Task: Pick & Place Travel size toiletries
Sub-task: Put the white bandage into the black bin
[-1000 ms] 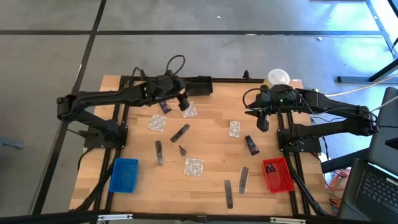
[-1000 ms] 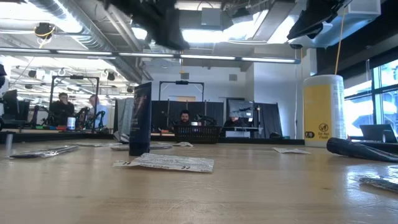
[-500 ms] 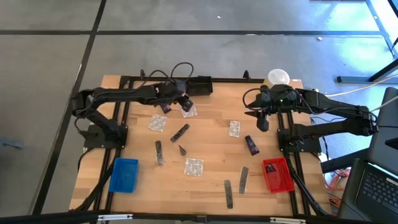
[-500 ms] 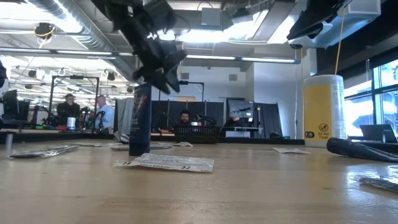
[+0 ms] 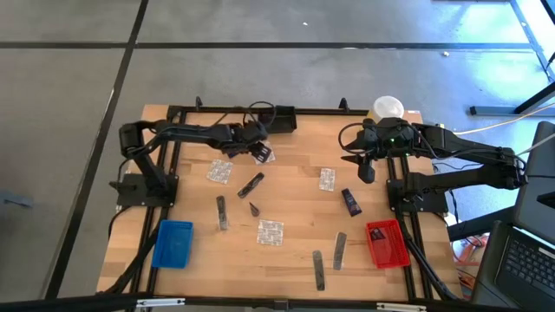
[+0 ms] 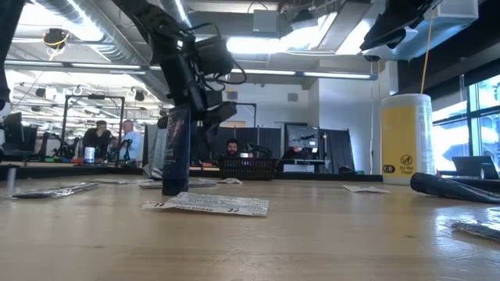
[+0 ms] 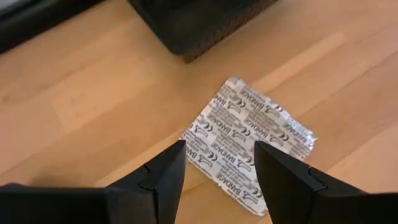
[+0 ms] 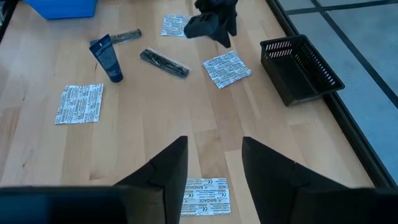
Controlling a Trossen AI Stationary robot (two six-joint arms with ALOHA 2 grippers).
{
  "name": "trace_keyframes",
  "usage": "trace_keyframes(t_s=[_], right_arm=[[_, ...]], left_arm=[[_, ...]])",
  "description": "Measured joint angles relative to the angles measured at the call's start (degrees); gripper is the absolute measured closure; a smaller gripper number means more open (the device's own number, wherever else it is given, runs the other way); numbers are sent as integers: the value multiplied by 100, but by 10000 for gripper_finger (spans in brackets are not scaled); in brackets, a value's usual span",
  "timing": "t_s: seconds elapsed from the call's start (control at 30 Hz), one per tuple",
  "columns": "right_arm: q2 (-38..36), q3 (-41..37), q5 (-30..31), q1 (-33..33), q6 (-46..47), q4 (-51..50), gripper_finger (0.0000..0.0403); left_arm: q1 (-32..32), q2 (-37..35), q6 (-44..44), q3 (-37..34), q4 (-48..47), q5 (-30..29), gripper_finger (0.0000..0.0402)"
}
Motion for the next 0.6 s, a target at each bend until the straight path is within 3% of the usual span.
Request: trace_keyframes(t_s=[0.6], right_arm=[[0, 0, 1, 0, 0, 2, 233]], left_arm=[[217, 816, -336, 0, 222, 10, 217]])
